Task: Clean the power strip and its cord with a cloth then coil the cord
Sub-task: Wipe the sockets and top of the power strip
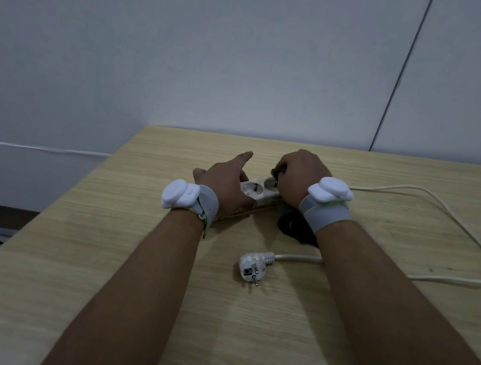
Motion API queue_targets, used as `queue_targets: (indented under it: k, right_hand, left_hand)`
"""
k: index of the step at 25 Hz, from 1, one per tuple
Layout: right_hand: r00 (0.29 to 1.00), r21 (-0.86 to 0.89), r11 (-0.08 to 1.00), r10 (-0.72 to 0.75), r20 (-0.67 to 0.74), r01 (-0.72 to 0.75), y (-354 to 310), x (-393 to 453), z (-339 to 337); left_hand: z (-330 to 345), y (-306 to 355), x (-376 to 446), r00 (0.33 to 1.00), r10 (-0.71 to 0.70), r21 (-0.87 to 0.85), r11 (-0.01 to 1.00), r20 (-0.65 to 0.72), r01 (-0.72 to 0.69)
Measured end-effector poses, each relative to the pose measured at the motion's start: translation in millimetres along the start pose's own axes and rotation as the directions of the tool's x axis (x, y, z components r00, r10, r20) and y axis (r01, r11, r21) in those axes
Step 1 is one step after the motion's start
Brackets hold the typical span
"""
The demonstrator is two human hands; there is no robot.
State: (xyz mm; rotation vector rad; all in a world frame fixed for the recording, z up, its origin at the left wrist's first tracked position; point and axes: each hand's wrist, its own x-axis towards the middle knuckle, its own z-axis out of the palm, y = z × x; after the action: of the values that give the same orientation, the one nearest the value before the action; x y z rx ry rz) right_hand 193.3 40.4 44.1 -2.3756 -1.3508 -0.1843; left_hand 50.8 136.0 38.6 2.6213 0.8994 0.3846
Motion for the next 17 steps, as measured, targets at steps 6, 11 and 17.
queue_targets:
  k: [6,11,17]
  right_hand:
    - [1.0,-0.037,0.999,-0.001,0.02,0.002,6.3,2.9,-0.1]
    - [0.997,0.052,0.996,0.07,-0.025,-0.069,45.6,1.4,-29.5]
    - [0.998,0.067,0.996,-0.064,0.016,0.063,37.2,-4.7,-22.2]
  left_hand:
    - [0.5,-0.1,-0.8,1.0,-0.001,0.0,1.0,0.006,0.001]
    - [0.9,-5.7,0.9,1.0,0.011,0.032,0.999,0.02,-0.011]
    - [1.4,-5.6,1.8,1.0,0.016,0.029,0.999,0.025,-0.017]
